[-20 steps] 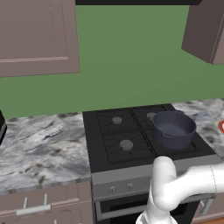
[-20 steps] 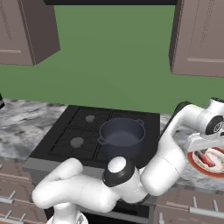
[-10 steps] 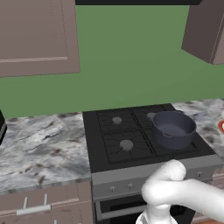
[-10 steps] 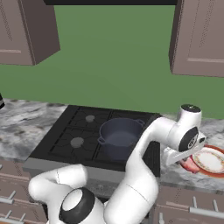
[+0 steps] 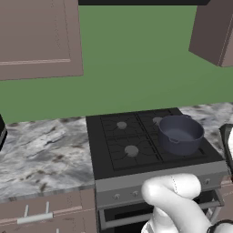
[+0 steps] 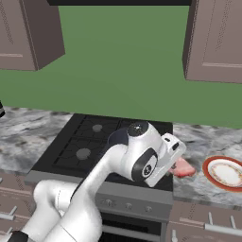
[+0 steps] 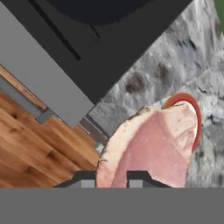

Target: Retrieve the frozen meat and place it in the pot on a burner. Then turn the burner on.

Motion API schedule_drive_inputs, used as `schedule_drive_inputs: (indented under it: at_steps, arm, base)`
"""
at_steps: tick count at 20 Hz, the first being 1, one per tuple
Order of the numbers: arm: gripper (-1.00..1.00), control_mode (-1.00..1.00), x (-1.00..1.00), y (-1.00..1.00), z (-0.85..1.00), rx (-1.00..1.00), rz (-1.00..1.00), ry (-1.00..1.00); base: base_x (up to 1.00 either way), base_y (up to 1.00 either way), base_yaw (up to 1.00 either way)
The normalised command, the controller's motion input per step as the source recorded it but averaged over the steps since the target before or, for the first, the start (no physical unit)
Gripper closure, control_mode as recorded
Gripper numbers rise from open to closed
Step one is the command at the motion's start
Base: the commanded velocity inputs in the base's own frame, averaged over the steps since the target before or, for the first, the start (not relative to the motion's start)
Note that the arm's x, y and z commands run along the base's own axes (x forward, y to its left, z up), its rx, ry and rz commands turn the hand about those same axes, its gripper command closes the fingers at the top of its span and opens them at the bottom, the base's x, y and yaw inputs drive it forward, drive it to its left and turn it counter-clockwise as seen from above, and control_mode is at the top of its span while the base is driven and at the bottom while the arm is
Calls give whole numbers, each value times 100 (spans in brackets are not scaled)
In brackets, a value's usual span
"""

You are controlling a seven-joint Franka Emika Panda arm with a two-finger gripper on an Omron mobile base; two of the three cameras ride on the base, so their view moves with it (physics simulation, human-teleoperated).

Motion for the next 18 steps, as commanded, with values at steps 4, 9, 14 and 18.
schedule_drive_inputs:
  at_steps: [4, 9, 14, 18]
  arm:
    - [100, -100, -55, 14, 63, -19, 15, -10]
    - [100, -100, -57, 7, 78, -3, 29, -3]
    - [100, -100, -42, 32, 69, 0, 49, 10]
    - [100, -100, -31, 63, 60, -2, 40, 26]
  base:
    - [0, 0, 0]
    - [0, 0, 0]
    - [0, 0, 0]
    - [0, 0, 0]
